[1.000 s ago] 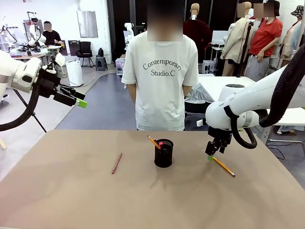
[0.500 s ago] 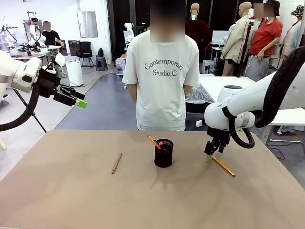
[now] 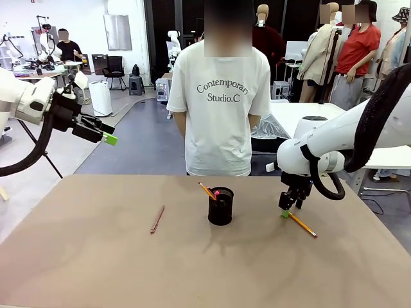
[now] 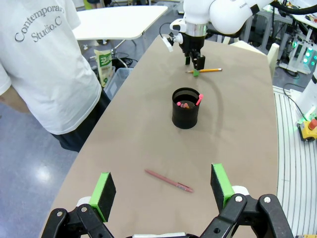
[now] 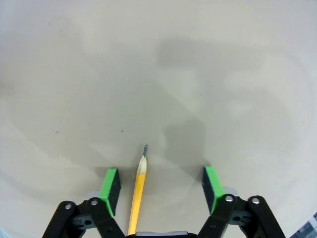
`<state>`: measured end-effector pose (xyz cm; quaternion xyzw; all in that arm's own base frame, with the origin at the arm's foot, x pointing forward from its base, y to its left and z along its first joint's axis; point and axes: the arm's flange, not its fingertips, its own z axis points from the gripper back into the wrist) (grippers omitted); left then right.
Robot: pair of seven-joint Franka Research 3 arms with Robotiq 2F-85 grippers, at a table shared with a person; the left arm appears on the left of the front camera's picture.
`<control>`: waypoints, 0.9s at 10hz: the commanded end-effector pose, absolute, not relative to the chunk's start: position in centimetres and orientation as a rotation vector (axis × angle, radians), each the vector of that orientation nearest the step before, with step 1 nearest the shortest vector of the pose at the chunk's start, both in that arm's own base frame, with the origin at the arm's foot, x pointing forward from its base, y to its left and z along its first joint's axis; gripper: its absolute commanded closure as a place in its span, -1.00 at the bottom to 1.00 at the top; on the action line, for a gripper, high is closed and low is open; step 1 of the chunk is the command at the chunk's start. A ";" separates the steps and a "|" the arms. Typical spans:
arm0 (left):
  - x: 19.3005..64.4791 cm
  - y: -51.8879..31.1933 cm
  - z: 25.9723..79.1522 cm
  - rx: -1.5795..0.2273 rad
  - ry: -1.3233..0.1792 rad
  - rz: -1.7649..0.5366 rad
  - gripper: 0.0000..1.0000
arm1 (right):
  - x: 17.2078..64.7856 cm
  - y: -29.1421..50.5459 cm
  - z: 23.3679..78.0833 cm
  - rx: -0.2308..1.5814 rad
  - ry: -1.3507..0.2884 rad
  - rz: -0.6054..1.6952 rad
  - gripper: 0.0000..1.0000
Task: Place the pens into the pen holder.
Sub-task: Pick up a writing instrument from the table and place it into the Pen holder.
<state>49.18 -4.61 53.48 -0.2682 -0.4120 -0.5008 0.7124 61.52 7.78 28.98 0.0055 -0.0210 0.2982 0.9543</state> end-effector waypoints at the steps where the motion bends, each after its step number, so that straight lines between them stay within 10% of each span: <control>1: 49.2 -4.6 53.7 -0.592 -0.916 -1.111 -1.00 | 62.2 7.6 29.6 -0.022 -0.019 0.604 0.20; 3: 49.2 -4.6 53.7 -0.592 -0.916 -1.111 -1.00 | 61.9 7.5 29.8 -0.021 -0.001 0.601 1.00; 9: 49.2 -4.6 53.7 -0.592 -0.916 -1.111 -1.00 | 61.2 7.5 31.1 -0.004 0.054 0.617 1.00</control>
